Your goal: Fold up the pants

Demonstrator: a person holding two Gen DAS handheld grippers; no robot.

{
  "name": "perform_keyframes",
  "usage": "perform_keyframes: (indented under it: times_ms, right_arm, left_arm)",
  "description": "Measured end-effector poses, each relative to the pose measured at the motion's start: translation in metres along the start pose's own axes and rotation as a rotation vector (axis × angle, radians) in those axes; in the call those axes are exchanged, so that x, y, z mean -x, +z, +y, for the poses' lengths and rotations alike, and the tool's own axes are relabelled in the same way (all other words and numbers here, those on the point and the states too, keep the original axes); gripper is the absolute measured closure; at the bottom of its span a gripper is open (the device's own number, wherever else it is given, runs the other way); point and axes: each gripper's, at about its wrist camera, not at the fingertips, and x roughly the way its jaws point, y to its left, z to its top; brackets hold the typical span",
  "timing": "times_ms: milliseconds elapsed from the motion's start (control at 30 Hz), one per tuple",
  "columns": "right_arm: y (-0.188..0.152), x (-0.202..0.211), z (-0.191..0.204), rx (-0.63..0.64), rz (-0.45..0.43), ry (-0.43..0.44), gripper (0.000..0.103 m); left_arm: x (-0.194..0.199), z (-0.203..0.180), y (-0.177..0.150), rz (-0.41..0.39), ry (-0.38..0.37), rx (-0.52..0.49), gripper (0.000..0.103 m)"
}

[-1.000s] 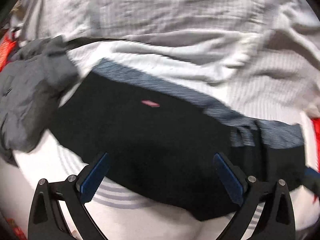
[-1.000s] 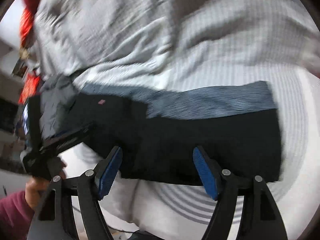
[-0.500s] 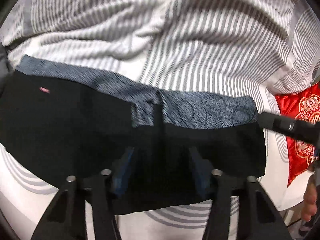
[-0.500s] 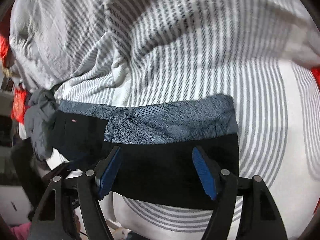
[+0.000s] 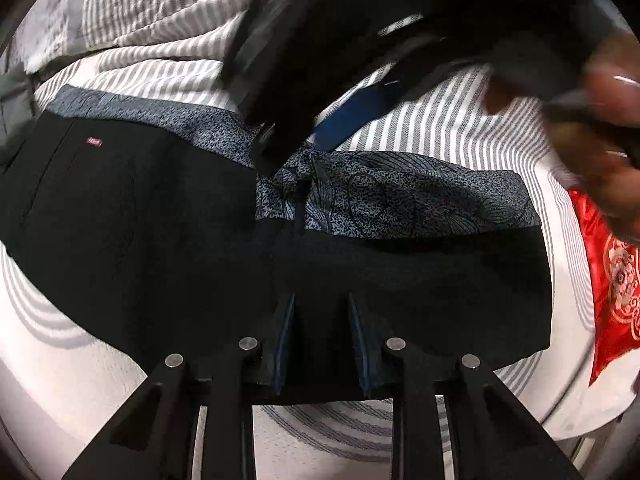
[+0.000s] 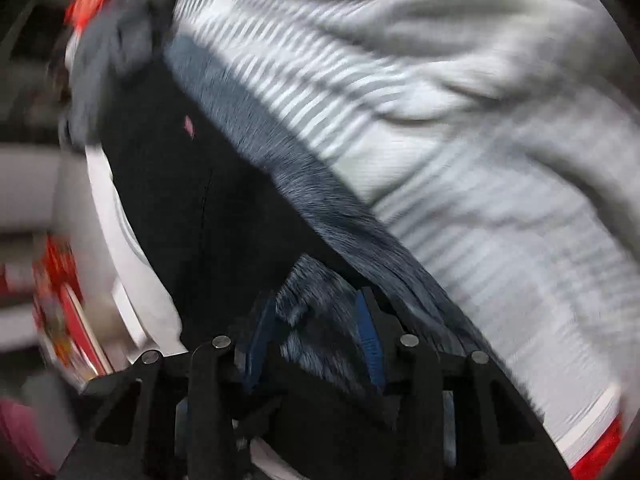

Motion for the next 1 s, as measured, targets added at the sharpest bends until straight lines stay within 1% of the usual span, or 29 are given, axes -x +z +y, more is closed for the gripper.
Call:
perform_keyframes:
  times_ms: [67, 100, 133, 167, 200, 233, 300, 333, 400, 500, 567, 600, 633, 667, 700, 733, 767, 833, 900, 933, 967, 1000]
  right_arm:
    - [0.010, -0.024, 0.008, 0.046, 0.082, -0.037, 0.058]
    - [0.011, -0.031, 0.009, 0.051, 0.106, -0.042, 0.059]
    - [0.011, -0.039, 0.009, 0.060, 0.136, -0.058, 0.071]
    - [0.011, -0.041, 0.009, 0.063, 0.142, -0.087, 0.088]
    - [0.011, -0.039, 0.006, 0.051, 0.134, -0.080, 0.088]
    - [0.011, -0.035, 0.003, 0.032, 0.122, -0.075, 0.091]
    - [0.013, -0.024, -0.002, 0.017, 0.087, -0.117, 0.091]
    - [0.014, -0.017, -0.007, 0.005, 0.058, -0.132, 0.095]
    - [0.017, -0.013, -0.018, -0.037, 0.046, -0.113, 0.095]
    - [0.018, -0.025, -0.027, -0.085, 0.054, -0.086, 0.095]
    - [0.016, -0.035, -0.027, -0.101, 0.040, -0.062, 0.090]
    - [0.014, -0.034, -0.028, -0.116, 0.008, -0.047, 0.087]
    - [0.010, -0.028, -0.031, -0.143, -0.015, -0.016, 0.081]
    - [0.006, -0.021, -0.034, -0.164, -0.037, 0.005, 0.071]
    - [0.001, -0.011, -0.038, -0.187, -0.068, 0.015, 0.064]
    - [-0.006, 0.001, -0.042, -0.208, -0.104, 0.013, 0.053]
    - [-0.017, 0.018, -0.048, -0.236, -0.155, 0.008, 0.050]
    - [-0.042, 0.040, -0.060, -0.300, -0.219, 0.003, 0.050]
    - [-0.070, 0.056, -0.074, -0.383, -0.264, -0.005, 0.051]
    - [-0.091, 0.063, -0.083, -0.444, -0.289, -0.007, 0.051]
    - [-0.105, 0.066, -0.089, -0.482, -0.296, -0.009, 0.051]
    - [-0.123, 0.068, -0.094, -0.528, -0.302, -0.015, 0.052]
  left_arm:
    - [0.000, 0.001, -0.002, 0.001, -0.002, 0.020, 0.075]
    - [-0.001, 0.002, -0.003, 0.003, -0.003, 0.027, 0.075]
    - [-0.001, 0.003, -0.004, 0.010, -0.007, 0.037, 0.075]
    - [-0.001, 0.003, -0.004, 0.014, -0.008, 0.044, 0.075]
    - [0.001, 0.004, -0.004, 0.014, -0.012, 0.050, 0.075]
    - [0.003, 0.005, -0.003, 0.010, -0.015, 0.053, 0.075]
    - [0.007, 0.006, 0.001, -0.002, -0.018, 0.051, 0.075]
    - [0.008, 0.007, 0.003, -0.006, -0.019, 0.051, 0.075]
    - [0.005, 0.010, 0.005, -0.007, -0.018, 0.049, 0.075]
    - [-0.004, 0.013, -0.003, 0.019, -0.010, 0.025, 0.075]
    - [-0.009, 0.010, -0.007, 0.028, 0.005, 0.001, 0.075]
    - [-0.008, 0.008, -0.008, 0.024, 0.011, -0.010, 0.075]
    - [-0.003, 0.007, -0.008, 0.021, 0.017, -0.016, 0.074]
    - [0.001, 0.008, -0.008, 0.019, 0.026, -0.017, 0.074]
    - [0.005, 0.008, -0.008, 0.018, 0.032, -0.016, 0.074]
    - [0.009, 0.008, -0.006, 0.018, 0.032, -0.012, 0.074]
    - [0.015, 0.011, -0.004, 0.015, 0.040, -0.004, 0.074]
    - [0.024, 0.013, 0.005, -0.007, 0.057, 0.011, 0.074]
    - [0.032, 0.014, 0.015, -0.029, 0.060, 0.015, 0.074]
    - [0.032, 0.013, 0.020, -0.036, 0.058, 0.013, 0.074]
    - [0.031, 0.009, 0.028, -0.042, 0.057, 0.006, 0.072]
    - [0.028, 0.003, 0.035, -0.044, 0.055, -0.003, 0.054]
